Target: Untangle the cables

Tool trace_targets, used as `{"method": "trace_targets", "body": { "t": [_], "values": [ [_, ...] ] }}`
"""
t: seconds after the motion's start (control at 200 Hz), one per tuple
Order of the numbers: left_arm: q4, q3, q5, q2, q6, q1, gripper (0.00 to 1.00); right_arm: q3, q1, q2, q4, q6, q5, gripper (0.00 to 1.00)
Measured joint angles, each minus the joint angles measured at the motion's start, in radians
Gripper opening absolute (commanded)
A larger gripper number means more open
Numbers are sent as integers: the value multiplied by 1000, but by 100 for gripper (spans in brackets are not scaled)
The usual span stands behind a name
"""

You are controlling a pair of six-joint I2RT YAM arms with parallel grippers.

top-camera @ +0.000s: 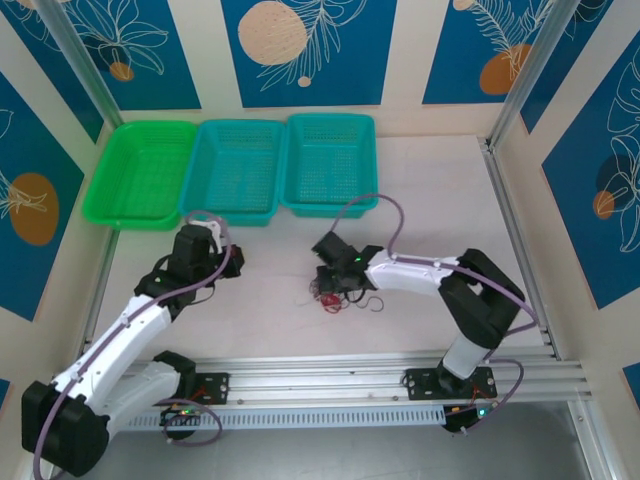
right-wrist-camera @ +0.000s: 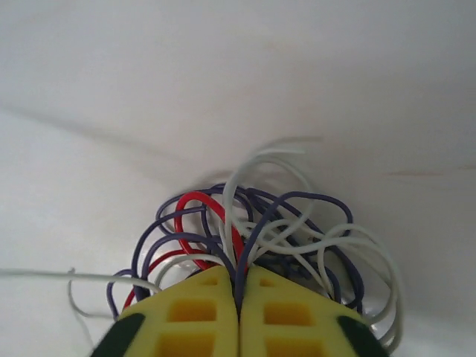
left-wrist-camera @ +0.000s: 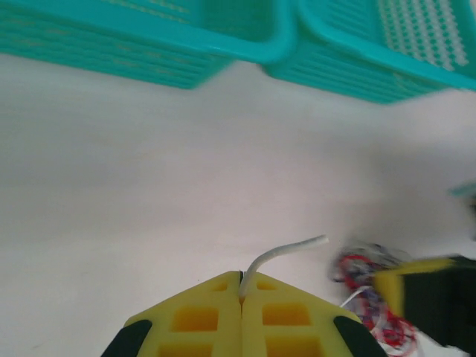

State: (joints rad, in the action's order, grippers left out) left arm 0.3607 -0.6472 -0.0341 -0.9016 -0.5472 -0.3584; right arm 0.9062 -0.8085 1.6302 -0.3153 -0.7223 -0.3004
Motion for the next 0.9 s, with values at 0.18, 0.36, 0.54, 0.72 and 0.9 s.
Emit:
{"method": "trace_targets", "body": {
  "t": [0.18,0.36,0.54,0.72,0.9],
  "values": [
    [-38,119,-6,5,-23,53,0,-96,183,-123,14,31,32,0],
    [-131,179,-98,-95,40,-49,54,-58,173,-121,15,135,125,0],
    [-211,179,-92,-7,167,-134,68,11,176,-123,-1,246,159,0],
    [-279,127,-88,60,380,-233,69,43,177,-137,-39,336,178,0],
    [-354,27,-147,-118,613,-302,73,44,156,-172,-65,426,206,0]
  ]
}}
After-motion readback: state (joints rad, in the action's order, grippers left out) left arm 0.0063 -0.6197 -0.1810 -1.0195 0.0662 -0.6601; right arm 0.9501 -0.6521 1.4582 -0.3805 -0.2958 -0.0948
